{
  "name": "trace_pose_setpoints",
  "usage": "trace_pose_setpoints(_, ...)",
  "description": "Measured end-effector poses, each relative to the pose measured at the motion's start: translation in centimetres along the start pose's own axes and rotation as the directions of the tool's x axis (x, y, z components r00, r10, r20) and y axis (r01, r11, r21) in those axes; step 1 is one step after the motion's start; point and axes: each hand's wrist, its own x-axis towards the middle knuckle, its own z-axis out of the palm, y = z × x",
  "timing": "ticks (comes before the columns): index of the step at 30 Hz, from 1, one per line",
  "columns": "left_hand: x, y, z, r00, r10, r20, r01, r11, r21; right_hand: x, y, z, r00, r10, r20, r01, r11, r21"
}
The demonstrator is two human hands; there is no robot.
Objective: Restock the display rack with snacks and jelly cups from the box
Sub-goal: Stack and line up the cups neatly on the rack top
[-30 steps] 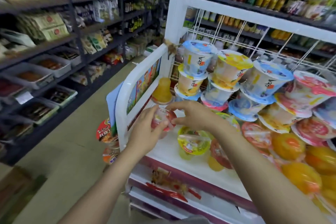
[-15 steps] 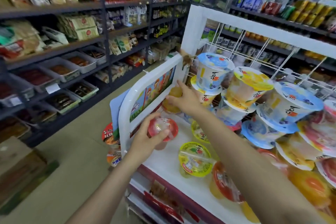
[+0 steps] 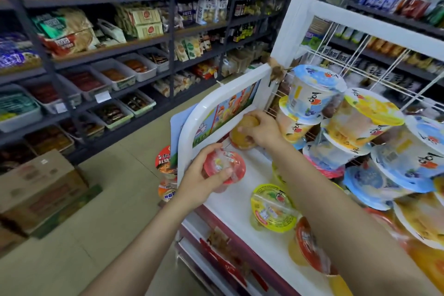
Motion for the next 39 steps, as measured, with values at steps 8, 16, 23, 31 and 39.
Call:
trace_pose_setpoints(8, -0.5, 0.1, -0.1, 1.000, 0.008, 0.016, -0.009, 0.999, 0.049, -3.9, -0.4, -0.9, 0.963, -0.268, 0.008, 0.263, 0.940, -0.217)
trace_pose_setpoints(16, -1.2, 3.2, 0.3, 0.980, 0.182, 0.085, -0.201, 0.861, 0.467, -8.3, -2.3, -4.0, 0.911, -0.368, -0.188, 0.328, 0.921, -0.210)
trace_pose_setpoints(23, -1.1, 7.7, 1.7, 0.970, 0.241, 0.022, -0.232, 0.901, 0.367, -12.6, -3.8, -6.2, 0.914, -0.215, -0.344, 0.334, 0.880, 0.339)
trace_pose_setpoints(31, -0.2, 12.8, 4.2, 0.990, 0.016, 0.139, 0.028, 0.950, -0.311, -15.5, -2.6, -7.4, 0.917, -0.383, -0.110, 0.395, 0.845, 0.360)
trace_pose_setpoints(39, -0.1, 12.4, 4.0, 0.992, 0.078, 0.096, -0.053, 0.970, -0.238, -15.2, -2.2, -8.2, 0.928, -0.372, -0.032, 0.361, 0.873, 0.329)
